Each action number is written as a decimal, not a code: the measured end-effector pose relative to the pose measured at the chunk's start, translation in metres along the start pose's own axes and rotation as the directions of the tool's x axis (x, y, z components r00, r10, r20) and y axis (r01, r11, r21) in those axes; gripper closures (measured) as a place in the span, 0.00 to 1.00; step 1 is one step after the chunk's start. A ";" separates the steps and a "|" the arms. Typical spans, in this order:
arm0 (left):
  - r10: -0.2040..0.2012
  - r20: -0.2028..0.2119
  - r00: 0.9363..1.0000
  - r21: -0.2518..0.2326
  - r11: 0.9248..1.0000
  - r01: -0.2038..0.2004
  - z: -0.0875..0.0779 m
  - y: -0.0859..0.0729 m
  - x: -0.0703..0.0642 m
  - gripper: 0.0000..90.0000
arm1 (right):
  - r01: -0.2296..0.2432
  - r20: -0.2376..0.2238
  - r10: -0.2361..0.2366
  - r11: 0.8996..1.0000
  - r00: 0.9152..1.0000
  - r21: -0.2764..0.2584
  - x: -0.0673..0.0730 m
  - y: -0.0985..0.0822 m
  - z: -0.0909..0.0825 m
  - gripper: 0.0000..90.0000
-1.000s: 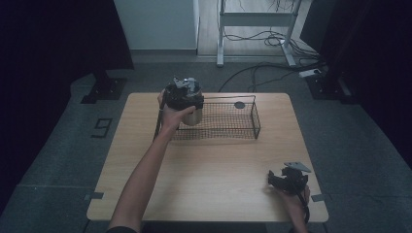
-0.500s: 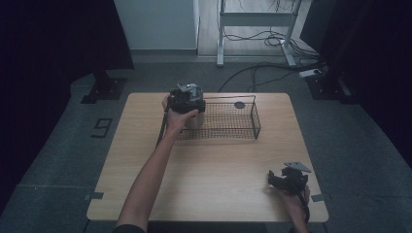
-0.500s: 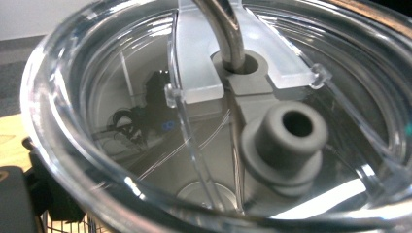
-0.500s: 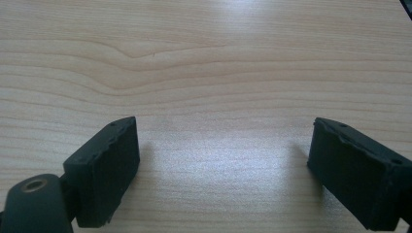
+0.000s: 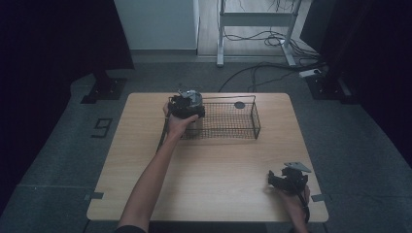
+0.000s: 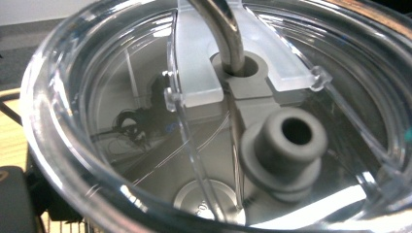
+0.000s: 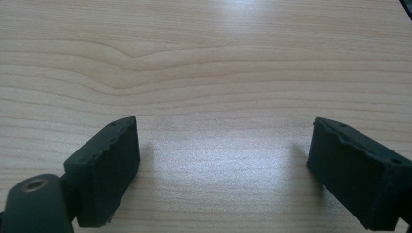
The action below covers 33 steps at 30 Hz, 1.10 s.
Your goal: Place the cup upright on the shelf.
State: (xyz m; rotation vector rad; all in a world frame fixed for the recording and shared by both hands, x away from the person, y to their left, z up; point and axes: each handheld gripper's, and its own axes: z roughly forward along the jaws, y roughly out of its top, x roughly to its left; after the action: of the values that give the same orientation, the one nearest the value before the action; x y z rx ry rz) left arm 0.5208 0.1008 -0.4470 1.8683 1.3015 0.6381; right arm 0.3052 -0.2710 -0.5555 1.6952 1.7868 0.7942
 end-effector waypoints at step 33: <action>0.029 0.004 1.000 -0.019 0.999 -0.029 0.003 -0.021 -0.008 0.03 | 0.002 0.002 -0.002 1.000 1.000 -0.002 0.000 0.000 0.000 0.13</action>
State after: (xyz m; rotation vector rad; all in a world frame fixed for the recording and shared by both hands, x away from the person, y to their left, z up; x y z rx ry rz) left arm 0.5086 0.0962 -0.4652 1.8752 1.2632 0.6591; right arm 0.3050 -0.2707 -0.5556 1.6922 1.7861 0.7926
